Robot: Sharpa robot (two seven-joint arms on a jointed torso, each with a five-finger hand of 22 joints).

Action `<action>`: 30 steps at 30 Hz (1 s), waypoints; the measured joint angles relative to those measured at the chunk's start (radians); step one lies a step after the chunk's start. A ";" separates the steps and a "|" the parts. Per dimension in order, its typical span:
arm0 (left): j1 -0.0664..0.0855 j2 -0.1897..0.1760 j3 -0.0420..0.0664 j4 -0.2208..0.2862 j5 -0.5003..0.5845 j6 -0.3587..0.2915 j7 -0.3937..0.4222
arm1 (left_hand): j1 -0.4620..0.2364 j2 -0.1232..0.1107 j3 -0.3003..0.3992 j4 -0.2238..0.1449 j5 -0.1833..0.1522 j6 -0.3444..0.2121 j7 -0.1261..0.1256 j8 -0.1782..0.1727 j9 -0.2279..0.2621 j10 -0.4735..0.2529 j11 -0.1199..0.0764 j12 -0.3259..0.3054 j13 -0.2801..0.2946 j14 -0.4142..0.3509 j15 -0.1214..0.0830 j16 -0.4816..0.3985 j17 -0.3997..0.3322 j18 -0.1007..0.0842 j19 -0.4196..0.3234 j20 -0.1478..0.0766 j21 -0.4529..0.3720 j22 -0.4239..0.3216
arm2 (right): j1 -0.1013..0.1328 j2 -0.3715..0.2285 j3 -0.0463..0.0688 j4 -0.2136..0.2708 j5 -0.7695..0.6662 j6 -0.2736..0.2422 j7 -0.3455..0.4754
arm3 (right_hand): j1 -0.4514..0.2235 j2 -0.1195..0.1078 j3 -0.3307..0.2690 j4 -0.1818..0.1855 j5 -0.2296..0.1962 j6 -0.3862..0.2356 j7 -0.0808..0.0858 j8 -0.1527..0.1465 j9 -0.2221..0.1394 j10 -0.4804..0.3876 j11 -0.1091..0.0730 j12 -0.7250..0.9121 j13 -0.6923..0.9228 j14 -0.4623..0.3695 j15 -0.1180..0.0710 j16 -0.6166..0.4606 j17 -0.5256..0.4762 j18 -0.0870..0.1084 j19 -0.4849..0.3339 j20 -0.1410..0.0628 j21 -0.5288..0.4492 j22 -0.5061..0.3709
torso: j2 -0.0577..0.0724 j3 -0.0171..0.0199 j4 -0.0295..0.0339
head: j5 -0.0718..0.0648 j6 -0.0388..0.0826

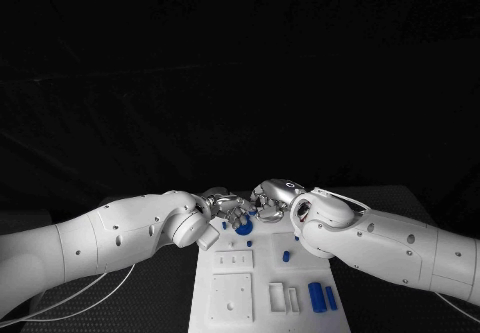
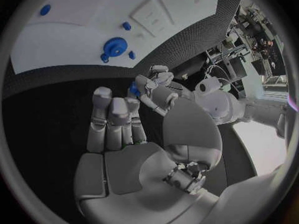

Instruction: Assemble the parts on the task board

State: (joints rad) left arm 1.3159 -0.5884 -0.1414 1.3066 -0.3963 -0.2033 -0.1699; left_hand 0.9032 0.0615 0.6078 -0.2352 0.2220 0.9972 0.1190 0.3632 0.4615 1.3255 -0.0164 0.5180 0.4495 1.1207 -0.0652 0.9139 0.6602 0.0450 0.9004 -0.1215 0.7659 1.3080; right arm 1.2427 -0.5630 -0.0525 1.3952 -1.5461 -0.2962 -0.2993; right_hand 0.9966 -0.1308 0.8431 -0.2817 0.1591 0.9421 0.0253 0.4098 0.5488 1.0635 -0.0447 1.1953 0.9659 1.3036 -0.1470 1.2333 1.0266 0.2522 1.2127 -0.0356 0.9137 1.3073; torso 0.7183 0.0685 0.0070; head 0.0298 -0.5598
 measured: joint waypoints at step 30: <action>0.002 -0.018 -0.006 0.001 -0.130 -0.005 -0.008 | -0.088 -0.020 0.114 -0.047 0.081 0.016 0.001 0.001 0.082 0.040 -0.029 0.043 0.035 0.026 -0.024 0.084 -0.016 0.001 0.001 0.000 0.043 0.000 | -0.005 -0.076 -0.004 -0.056 0.110 -0.072 0.079 | -0.035 -0.148 -0.163 0.066 -0.035 -0.083 0.138 -0.144 -0.035 -0.174 0.098 -0.097 -0.075 -0.140 0.092 -0.115 -0.043 -0.010 -0.155 0.062 -0.112 0.001 | -0.002 0.0008 -0.0007 | 0.008 -0.012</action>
State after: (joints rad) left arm 1.3178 -0.6060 -0.1479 1.3076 -0.5261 -0.2081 -0.1779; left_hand 0.8149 0.0411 0.7215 -0.2820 0.3028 1.0132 0.1203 0.3640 0.5438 1.3653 -0.0450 0.5609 0.4840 1.1472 -0.0889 0.9981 0.6444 0.0456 0.9009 -0.1218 0.8093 1.3076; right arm 1.2376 -0.6391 -0.0570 1.3392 -1.4364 -0.3682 -0.2205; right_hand 0.9612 -0.2791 0.6802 -0.2153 0.1244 0.8592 0.1629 0.2662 0.5138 0.8897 0.0536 1.0986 0.8914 1.1640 -0.0552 1.1181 0.9839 0.2421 1.0572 0.0266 0.8016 1.3081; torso 0.7165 0.0692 0.0063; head 0.0374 -0.5718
